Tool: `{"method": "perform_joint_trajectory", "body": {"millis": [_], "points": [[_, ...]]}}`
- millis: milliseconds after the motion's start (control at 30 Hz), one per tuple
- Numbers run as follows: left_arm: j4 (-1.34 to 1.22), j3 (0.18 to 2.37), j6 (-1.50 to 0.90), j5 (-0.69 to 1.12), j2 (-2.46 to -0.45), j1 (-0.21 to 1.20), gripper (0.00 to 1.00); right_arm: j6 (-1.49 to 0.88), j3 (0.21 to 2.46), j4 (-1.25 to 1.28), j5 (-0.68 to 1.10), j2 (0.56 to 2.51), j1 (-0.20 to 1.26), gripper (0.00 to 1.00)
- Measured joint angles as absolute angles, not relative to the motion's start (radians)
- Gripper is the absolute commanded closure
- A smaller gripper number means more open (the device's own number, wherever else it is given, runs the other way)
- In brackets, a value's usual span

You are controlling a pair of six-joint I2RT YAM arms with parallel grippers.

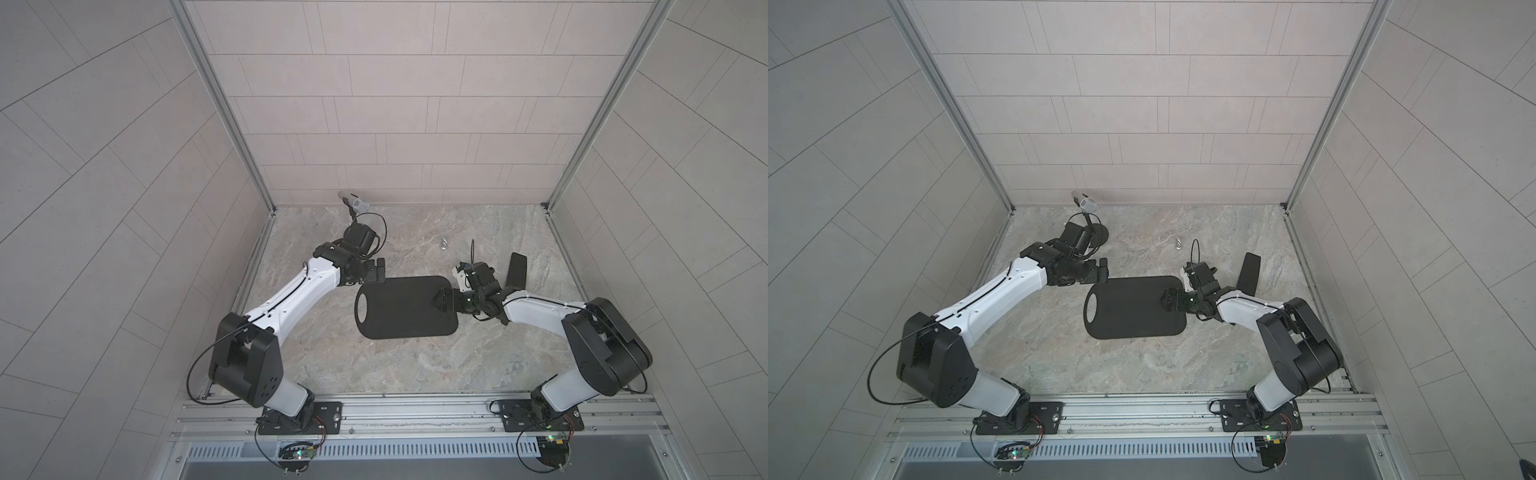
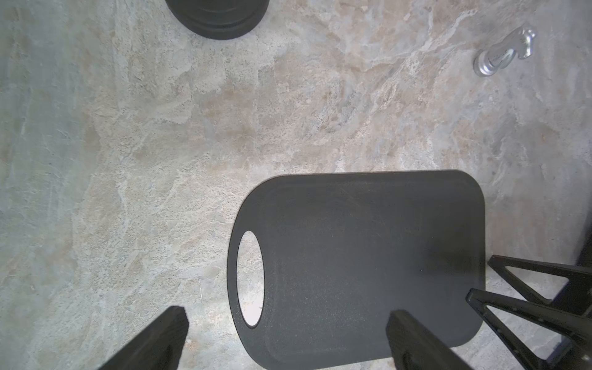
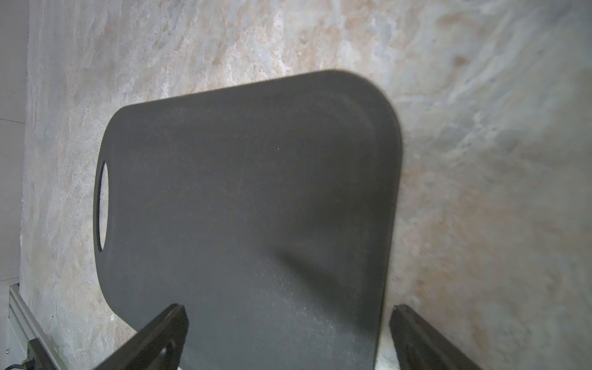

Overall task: Align the knife with the edge of the cutting board
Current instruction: Adjust the work surface at the center of the board.

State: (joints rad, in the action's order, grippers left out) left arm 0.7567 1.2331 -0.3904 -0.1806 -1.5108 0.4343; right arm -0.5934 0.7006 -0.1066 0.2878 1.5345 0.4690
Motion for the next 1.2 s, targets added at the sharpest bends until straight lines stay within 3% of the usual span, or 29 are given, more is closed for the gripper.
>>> {"method": "perform_joint_trajectory", "body": {"millis": [633, 1200], "points": [[0.790, 1.234, -0.434, 0.082, -1.761, 0.298, 0.00, -0.650, 0.540, -0.225, 0.273, 1.301, 0.474, 0.00], [0.821, 1.242, -0.437, 0.093, -1.872, 0.292, 0.00, -0.684, 0.530, -0.214, 0.268, 1.292, 0.531, 0.00]]}}
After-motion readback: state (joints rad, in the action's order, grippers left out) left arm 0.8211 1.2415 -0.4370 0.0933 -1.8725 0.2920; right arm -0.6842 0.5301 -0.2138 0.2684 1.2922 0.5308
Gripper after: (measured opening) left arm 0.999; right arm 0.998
